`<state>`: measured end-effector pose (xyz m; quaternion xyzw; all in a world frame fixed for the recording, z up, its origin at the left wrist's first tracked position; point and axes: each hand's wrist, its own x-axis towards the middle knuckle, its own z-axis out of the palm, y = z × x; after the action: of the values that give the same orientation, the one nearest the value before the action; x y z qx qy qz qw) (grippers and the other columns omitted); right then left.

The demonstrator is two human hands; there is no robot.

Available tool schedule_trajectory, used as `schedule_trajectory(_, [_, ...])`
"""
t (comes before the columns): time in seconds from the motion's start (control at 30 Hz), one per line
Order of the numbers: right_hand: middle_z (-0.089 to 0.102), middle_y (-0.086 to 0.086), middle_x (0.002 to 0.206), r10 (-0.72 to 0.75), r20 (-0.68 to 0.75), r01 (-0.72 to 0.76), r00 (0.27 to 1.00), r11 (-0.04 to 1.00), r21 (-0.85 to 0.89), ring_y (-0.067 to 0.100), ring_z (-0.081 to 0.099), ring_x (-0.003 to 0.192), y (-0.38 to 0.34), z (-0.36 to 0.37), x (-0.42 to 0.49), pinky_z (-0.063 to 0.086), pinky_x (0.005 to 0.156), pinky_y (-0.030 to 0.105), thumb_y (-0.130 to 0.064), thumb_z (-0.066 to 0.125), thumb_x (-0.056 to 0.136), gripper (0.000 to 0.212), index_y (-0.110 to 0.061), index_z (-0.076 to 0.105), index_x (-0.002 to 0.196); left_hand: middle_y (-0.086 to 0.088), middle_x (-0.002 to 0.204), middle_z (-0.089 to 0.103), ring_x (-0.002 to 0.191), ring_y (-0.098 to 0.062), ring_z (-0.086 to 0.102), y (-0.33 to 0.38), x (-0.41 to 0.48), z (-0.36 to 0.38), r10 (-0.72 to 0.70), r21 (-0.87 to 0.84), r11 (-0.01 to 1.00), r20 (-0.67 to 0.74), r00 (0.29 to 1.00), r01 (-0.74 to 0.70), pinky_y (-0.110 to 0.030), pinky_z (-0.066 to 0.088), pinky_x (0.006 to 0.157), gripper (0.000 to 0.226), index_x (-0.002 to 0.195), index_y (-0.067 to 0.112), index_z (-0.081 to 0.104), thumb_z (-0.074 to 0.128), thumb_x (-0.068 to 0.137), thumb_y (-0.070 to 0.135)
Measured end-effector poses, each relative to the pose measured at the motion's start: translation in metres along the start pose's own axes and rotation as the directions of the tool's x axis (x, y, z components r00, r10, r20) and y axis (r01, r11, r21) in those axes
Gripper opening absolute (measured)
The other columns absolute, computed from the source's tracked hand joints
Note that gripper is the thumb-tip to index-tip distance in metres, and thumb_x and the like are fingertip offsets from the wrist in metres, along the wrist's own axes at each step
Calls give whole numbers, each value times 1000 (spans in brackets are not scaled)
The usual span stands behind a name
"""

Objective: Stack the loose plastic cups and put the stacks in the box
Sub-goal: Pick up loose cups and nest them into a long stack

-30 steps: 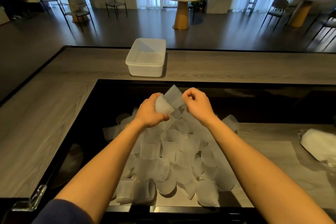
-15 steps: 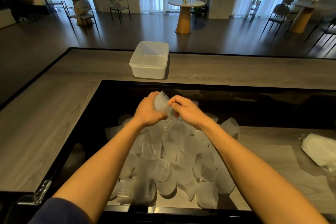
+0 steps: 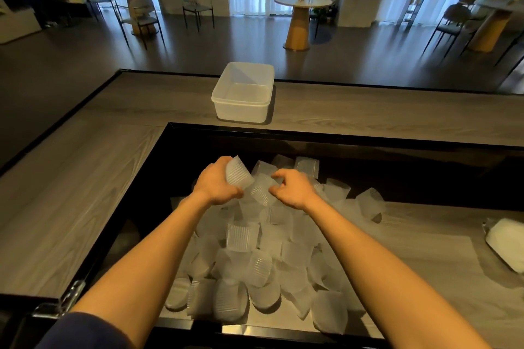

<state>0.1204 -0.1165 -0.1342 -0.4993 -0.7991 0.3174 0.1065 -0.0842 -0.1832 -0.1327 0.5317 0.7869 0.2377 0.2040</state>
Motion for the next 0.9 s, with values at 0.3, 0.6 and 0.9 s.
schedule_trajectory(0.3, [71, 4, 83, 26, -74, -29, 997, 999, -33, 25, 68, 83, -10, 8, 1, 59, 82, 43, -19, 56, 91, 17, -21, 71, 82, -3, 124, 55, 109, -24, 57, -2, -2, -4, 13, 65, 998, 16, 1000, -14, -44, 55, 88, 95, 142, 33, 39, 89, 62, 35])
schedule_trajectory(0.6, [66, -10, 90, -23, -207, 90, 978, 943, 320, 7, 61, 91, -32, -30, -14, 51, 80, 30, -15, 56, 98, 20, -24, 67, 84, -1, 123, 54, 113, -23, 55, 15, -7, -6, 75, 24, 997, 22, 997, -76, -41, 54, 90, 96, 144, 30, 40, 90, 62, 26])
schedule_trajectory(0.9, [65, -4, 93, -65, -222, 140, 973, 930, 339, 11, 59, 91, -28, -31, -27, 47, 78, 29, -18, 52, 102, 18, -17, 67, 93, 0, 122, 50, 111, -21, 53, 34, -19, 2, 160, 77, 983, 83, 984, -166, -44, 56, 91, 94, 144, 27, 37, 89, 66, 25])
